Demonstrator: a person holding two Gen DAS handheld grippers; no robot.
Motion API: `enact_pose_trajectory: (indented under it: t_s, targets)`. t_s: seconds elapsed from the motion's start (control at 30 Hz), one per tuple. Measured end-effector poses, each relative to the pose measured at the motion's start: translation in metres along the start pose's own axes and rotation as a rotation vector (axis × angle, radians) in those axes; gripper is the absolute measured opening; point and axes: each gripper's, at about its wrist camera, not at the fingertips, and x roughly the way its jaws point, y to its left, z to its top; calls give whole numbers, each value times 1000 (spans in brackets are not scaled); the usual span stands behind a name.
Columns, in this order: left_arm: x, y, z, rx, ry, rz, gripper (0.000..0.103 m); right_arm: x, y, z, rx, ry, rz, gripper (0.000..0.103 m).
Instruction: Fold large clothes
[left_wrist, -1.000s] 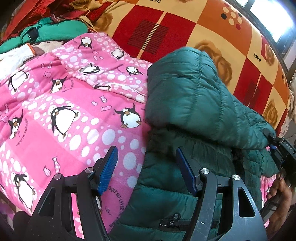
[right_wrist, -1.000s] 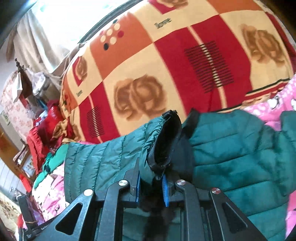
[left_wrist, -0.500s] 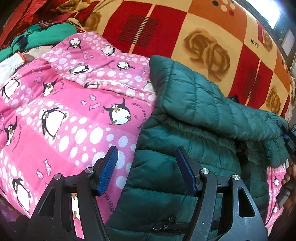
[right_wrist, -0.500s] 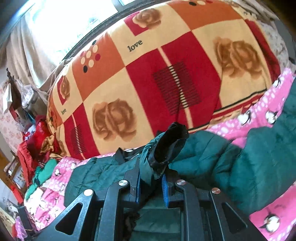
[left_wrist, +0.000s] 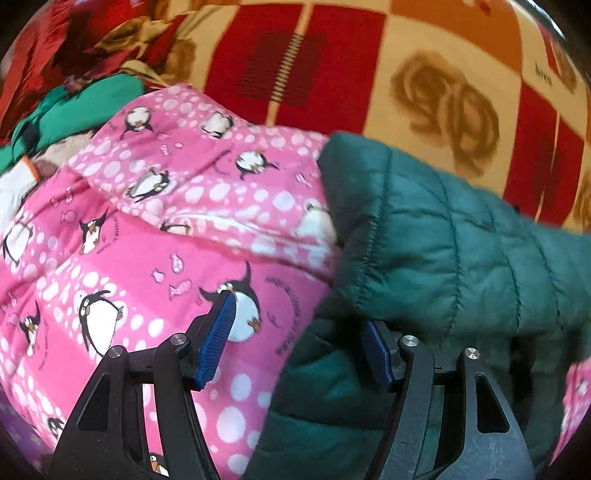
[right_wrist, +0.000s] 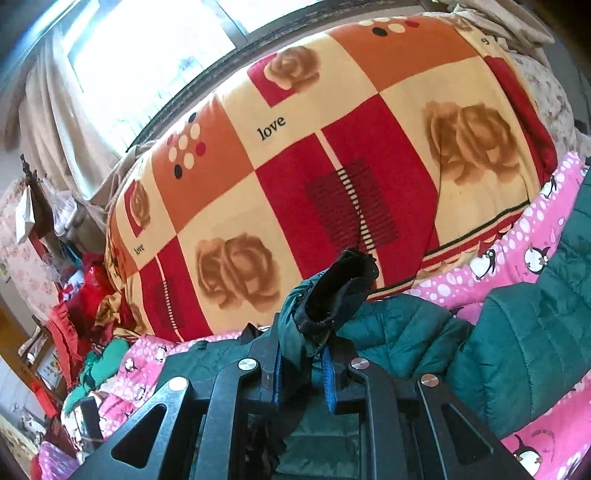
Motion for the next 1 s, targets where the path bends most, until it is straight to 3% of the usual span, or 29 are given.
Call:
enact_pose_trajectory:
  t_s: [0.1, 0.27, 0.47, 0.53, 0.57, 0.6, 0.67, 0.83, 1.0]
  targets:
    - [4, 9, -5, -33, -11, -7, 70, 5, -10, -17, 4, 36, -20, 16]
    - [20, 20, -7, -101, 46, -53, 71, 43, -48, -59, 68, 171, -117, 16]
    - [5, 21, -14, -72, 60, -71, 71, 56, -67, -76, 140, 274, -137, 16]
    - [-8, 25, -17, -52, 43, -62, 71, 53, -67, -72, 141, 289, -151, 29]
    - [-18, 27, -17, -35, 16, -41, 71, 49, -66, -67, 130, 275, -160, 47]
    - [-25, 29, -15, -27, -7, -32, 71, 44, -66, -63, 118, 255, -164, 58]
    - [-39, 31, -8, -22, -56, -25, 71, 35, -62, -51, 87, 208, -165, 66]
    - [-37, 18, 26, -28, -84, -42, 71, 53, -57, -30, 50, 218, -184, 66]
    - [-10, -9, 48, -4, -65, -42, 71, 93, -53, -31, -21, 321, -192, 66]
